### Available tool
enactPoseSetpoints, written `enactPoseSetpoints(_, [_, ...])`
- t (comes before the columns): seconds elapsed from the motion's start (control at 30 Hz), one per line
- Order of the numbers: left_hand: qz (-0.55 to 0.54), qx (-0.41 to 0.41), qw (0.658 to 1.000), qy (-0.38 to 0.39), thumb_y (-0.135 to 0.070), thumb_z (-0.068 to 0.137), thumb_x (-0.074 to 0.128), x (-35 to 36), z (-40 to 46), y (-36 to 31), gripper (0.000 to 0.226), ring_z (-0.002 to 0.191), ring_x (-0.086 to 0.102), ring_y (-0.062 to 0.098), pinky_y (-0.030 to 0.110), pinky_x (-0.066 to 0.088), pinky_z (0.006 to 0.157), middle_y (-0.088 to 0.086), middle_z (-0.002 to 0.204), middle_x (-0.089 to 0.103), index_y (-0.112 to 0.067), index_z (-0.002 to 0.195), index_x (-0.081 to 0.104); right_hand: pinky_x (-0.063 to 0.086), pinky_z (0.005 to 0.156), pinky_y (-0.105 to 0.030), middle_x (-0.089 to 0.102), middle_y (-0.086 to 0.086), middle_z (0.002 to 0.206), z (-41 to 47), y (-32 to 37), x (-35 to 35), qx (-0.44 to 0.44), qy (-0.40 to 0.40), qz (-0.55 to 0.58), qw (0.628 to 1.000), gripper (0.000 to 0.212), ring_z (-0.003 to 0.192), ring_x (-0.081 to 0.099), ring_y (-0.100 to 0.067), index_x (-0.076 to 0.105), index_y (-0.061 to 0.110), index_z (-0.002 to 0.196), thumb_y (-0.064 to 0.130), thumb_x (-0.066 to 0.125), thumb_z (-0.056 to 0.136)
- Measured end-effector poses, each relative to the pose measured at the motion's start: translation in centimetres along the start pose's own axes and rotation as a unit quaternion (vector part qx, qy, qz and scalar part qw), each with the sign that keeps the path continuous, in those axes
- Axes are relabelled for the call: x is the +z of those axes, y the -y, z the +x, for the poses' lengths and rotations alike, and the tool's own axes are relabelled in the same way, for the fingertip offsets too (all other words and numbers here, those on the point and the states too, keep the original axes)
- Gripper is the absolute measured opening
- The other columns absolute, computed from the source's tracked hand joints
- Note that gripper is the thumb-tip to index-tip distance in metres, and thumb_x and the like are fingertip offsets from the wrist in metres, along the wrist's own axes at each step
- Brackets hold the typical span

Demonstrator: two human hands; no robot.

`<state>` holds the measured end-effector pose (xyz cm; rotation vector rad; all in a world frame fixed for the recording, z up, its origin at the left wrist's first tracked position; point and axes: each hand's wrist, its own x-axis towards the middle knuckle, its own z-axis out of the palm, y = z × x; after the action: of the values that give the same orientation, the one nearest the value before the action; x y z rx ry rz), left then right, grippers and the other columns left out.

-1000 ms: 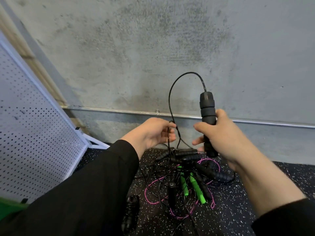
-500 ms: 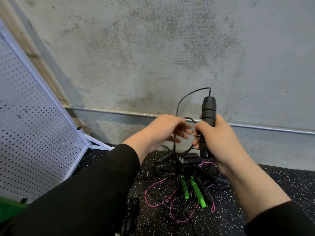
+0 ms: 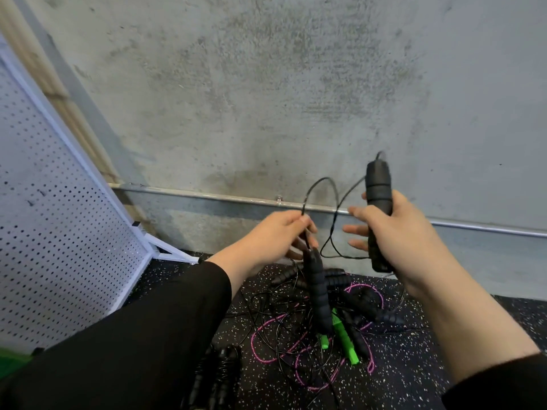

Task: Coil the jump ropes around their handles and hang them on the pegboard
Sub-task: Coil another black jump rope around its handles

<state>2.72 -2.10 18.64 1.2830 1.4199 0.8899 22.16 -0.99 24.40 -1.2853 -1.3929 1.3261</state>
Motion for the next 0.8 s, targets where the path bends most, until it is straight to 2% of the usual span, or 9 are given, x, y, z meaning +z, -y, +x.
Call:
enactPoseSetpoints(0.1, [-0.154,-0.014,0.984,-0.089,-0.029,0.111,0.038,-0.3,0.3,-1.4,0.032,0.070,0.065,0.022,0.036,0.055,0.069,0.007,0.079,0.072,-0.012,0.098,0.061,0.059,0.085,-0.056,0.074,-0.007,0.097,-0.1,-1.0,0.5,0.015,0.046,-0.128,0.991,0.015,0.090,0.074,-0.022,0.058,0.027,0.100,0.031,0.066,0.089])
enactPoseSetpoints(0.17, [-0.256,-0.043,0.958,-0.125,-0.028,0.112,0.037,-0.3,0.4,-2.2,0.033,0.060,0.066,0.021,0.038,0.058,0.070,0.007,0.071,0.069,-0.008,0.100,0.060,0.057,0.079,-0.042,0.072,0.001,0.088,-0.4,-1.1,1.2,0.007,0.094,-0.206,0.974,0.016,0.084,0.070,-0.018,0.057,0.026,0.099,0.036,0.066,0.090])
enactPoseSetpoints(0.27, [-0.380,-0.091,0.907,-0.159,-0.027,0.112,0.034,-0.3,0.3,-3.6,0.034,0.062,0.065,0.025,0.037,0.061,0.061,0.009,0.067,0.066,-0.003,0.103,0.057,0.046,0.068,-0.022,0.072,0.002,0.097,-1.0,-0.9,2.2,-0.012,0.143,-0.262,0.954,0.015,0.080,0.064,-0.014,0.057,0.025,0.108,0.033,0.064,0.096])
enactPoseSetpoints(0.37, [-0.453,-0.131,0.859,-0.202,-0.028,0.113,0.033,-0.3,0.4,-4.4,0.039,0.065,0.058,0.021,0.030,0.055,0.056,0.009,0.071,0.055,-0.003,0.096,0.057,0.053,0.069,-0.030,0.073,0.000,0.091,-1.5,-0.6,2.9,-0.001,0.167,-0.232,0.958,0.018,0.073,0.069,-0.015,0.059,0.026,0.111,0.035,0.064,0.097])
enactPoseSetpoints(0.43, [-0.475,-0.145,0.834,-0.239,-0.028,0.113,0.033,-0.3,0.4,-4.6,0.042,0.056,0.048,0.014,0.024,0.048,0.051,0.005,0.068,0.046,-0.003,0.090,0.058,0.054,0.058,-0.032,0.072,0.002,0.079,-2.0,-0.7,3.4,0.033,0.192,-0.152,0.969,0.015,0.066,0.072,-0.012,0.060,0.022,0.111,0.028,0.064,0.098])
enactPoseSetpoints(0.53, [-0.507,-0.144,0.807,-0.265,-0.028,0.112,0.035,-0.5,0.5,-4.6,0.042,0.048,0.043,0.010,0.021,0.045,0.046,0.003,0.066,0.043,-0.003,0.088,0.059,0.059,0.060,-0.035,0.071,-0.009,0.084,-2.4,-1.0,4.3,0.078,0.209,-0.045,0.974,0.021,0.075,0.076,-0.025,0.059,0.017,0.114,0.016,0.068,0.095])
enactPoseSetpoints(0.6, [-0.495,-0.139,0.817,-0.261,-0.033,0.110,0.040,-0.8,0.4,-4.7,0.040,0.054,0.047,0.013,0.024,0.047,0.052,0.003,0.068,0.045,-0.004,0.092,0.061,0.061,0.062,-0.039,0.069,-0.014,0.084,-2.2,-1.1,4.5,0.079,0.189,-0.015,0.979,0.023,0.072,0.074,-0.028,0.060,0.014,0.114,0.009,0.068,0.093])
enactPoseSetpoints(0.7, [-0.345,-0.150,0.898,-0.230,-0.053,0.101,0.053,-0.8,-0.5,-4.5,0.044,0.071,0.061,0.018,0.034,0.051,0.069,0.002,0.076,0.061,-0.011,0.100,0.065,0.061,0.060,-0.041,0.071,-0.025,0.093,-2.1,-0.6,4.4,0.075,0.148,0.034,0.985,0.016,0.069,0.071,-0.027,0.061,0.009,0.110,0.008,0.066,0.095])
enactPoseSetpoints(0.8, [-0.258,-0.130,0.950,-0.121,-0.061,0.095,0.059,-0.1,-2.5,-4.3,0.045,0.075,0.060,0.018,0.041,0.048,0.079,-0.002,0.074,0.066,-0.017,0.094,0.068,0.060,0.061,-0.039,0.074,-0.022,0.095,-1.8,-0.2,3.7,0.076,0.140,0.052,0.986,0.012,0.073,0.071,-0.028,0.065,0.005,0.105,0.009,0.067,0.094])
